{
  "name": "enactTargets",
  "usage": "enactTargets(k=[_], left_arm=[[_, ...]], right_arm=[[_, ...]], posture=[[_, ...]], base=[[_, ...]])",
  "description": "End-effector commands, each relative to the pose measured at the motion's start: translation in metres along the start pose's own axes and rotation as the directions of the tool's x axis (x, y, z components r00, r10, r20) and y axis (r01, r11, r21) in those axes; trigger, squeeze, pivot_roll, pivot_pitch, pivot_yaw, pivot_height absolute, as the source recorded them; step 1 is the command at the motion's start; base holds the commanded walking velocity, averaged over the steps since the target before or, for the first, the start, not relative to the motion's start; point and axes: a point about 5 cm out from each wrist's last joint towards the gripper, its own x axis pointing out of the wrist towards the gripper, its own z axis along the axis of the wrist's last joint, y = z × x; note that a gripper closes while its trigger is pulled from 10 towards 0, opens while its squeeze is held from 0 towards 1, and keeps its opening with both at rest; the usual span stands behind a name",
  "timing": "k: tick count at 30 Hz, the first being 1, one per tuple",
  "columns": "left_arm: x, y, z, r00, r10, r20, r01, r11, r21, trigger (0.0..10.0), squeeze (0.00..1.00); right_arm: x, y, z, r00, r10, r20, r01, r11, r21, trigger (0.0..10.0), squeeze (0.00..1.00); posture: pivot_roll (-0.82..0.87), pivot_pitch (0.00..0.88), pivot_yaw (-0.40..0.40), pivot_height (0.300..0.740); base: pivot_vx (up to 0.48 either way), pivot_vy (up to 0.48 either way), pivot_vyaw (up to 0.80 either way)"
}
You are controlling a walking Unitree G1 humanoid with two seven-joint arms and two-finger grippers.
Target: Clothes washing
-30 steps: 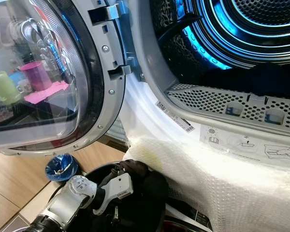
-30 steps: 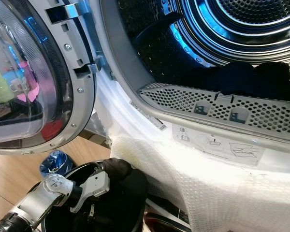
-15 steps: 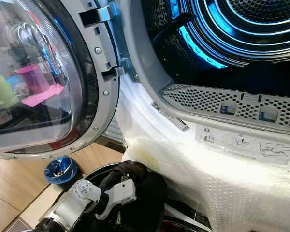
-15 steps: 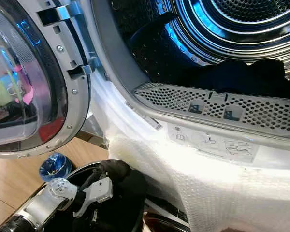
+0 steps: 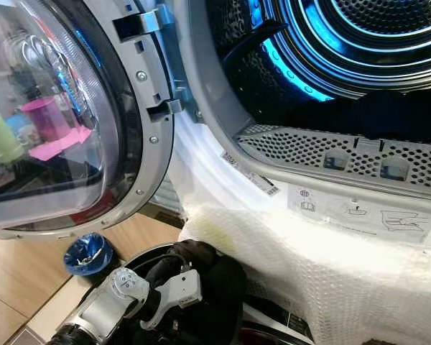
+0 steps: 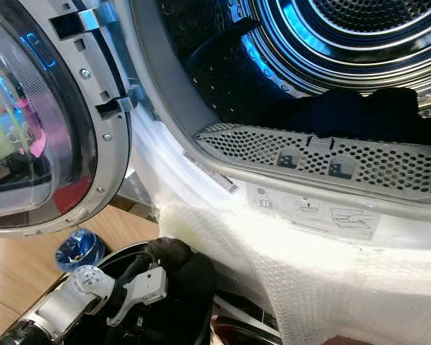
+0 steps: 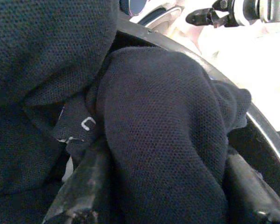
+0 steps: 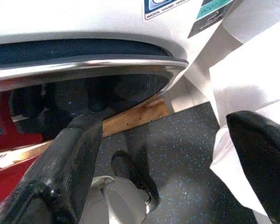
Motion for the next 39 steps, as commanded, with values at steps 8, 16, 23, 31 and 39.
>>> enactTargets(k=[8,16,23,31,39], left_arm=[[-0.003,-0.005,-0.012,0.999,-0.030,-0.045,0.028,0.999,-0.039,0.0,0.00],[-0.005,-0.004,-0.013,0.998,-0.037,-0.048,0.035,0.999,-0.042,0.0,0.00],[-0.011,-0.001,-0.004,0.999,-0.044,0.000,0.044,0.998,-0.036,0.0,0.00],[-0.044,-0.004,0.019,0.987,-0.152,0.060,0.154,0.988,-0.020,0.0,0.00],[-0.048,-0.007,0.077,0.963,-0.244,0.112,0.222,0.959,0.176,0.0,0.00]], right_arm=[[-0.003,0.008,-0.007,0.999,0.036,-0.041,-0.038,0.998,-0.054,10.0,0.00],[-0.005,0.015,-0.011,0.995,0.071,-0.064,-0.078,0.990,-0.114,10.0,0.00],[-0.005,0.021,-0.010,0.992,0.115,-0.049,-0.123,0.969,-0.215,10.0,0.00],[-0.004,0.021,-0.008,0.990,0.127,-0.054,-0.136,0.965,-0.224,10.0,0.00],[-0.003,0.026,-0.007,0.986,0.151,-0.065,-0.162,0.959,-0.232,10.0,0.00]], posture=[[0.07,0.002,0.191,0.740],[0.06,0.001,0.195,0.740],[0.06,0.000,0.194,0.740],[0.07,0.000,0.189,0.740],[0.08,0.000,0.190,0.740]], base=[[0.000,0.000,0.00],[0.000,0.000,0.00],[0.000,0.000,0.00],[0.000,0.000,0.00],[0.000,0.000,0.00]])
